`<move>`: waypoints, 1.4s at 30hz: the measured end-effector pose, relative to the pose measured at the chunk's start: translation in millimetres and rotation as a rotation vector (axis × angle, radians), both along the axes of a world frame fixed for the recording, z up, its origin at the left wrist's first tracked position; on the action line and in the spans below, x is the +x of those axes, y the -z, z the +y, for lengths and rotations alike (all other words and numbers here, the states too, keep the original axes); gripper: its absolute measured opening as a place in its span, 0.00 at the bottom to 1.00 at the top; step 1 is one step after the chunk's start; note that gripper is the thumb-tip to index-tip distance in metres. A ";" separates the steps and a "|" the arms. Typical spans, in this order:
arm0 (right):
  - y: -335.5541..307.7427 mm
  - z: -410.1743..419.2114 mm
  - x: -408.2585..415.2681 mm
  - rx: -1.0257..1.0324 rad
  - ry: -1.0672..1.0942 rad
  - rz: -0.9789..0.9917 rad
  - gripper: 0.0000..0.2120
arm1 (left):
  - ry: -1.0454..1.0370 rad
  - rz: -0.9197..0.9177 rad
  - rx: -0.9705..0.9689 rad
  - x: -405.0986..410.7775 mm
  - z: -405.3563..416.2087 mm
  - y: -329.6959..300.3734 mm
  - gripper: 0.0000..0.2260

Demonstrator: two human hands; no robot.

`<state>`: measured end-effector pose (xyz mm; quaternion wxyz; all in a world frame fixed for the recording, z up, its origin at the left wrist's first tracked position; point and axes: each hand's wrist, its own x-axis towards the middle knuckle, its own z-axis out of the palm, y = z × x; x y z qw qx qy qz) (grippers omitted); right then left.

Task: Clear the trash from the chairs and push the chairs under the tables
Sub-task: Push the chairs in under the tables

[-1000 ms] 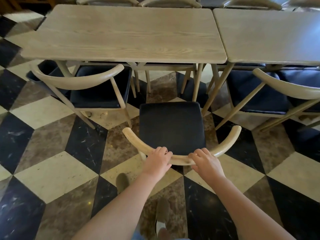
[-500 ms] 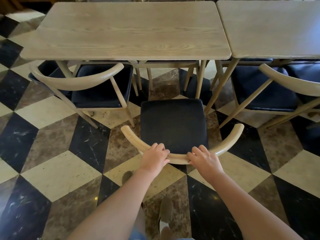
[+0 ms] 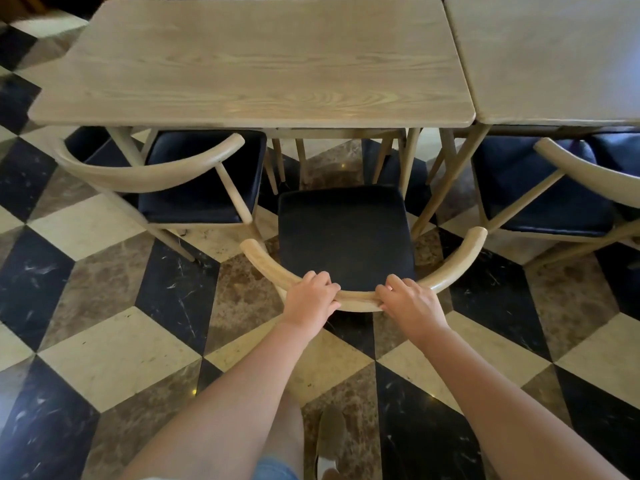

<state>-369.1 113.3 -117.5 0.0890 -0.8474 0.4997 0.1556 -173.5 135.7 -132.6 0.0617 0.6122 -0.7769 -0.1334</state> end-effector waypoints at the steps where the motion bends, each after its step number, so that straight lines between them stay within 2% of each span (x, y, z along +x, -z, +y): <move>1: -0.3 -7.2 0.7 -0.003 -0.002 -0.001 0.17 | -0.002 0.000 0.000 0.8 -6.5 -0.2 0.14; 17: 5.7 -148.5 48.2 -0.006 0.025 0.005 0.20 | 0.049 -0.006 0.053 52.1 -155.6 -2.8 0.15; 29: 3.2 -241.8 76.4 -0.135 0.023 -0.034 0.21 | 0.023 -0.005 0.066 78.6 -257.4 -2.8 0.14; 36: 11.8 -263.3 67.1 -0.118 -0.054 -0.030 0.23 | 0.052 -0.033 0.019 81.2 -270.8 -4.5 0.13; 42: 9.3 -265.9 68.8 -0.090 -0.029 -0.043 0.22 | 0.053 -0.056 -0.005 79.9 -268.2 -7.0 0.13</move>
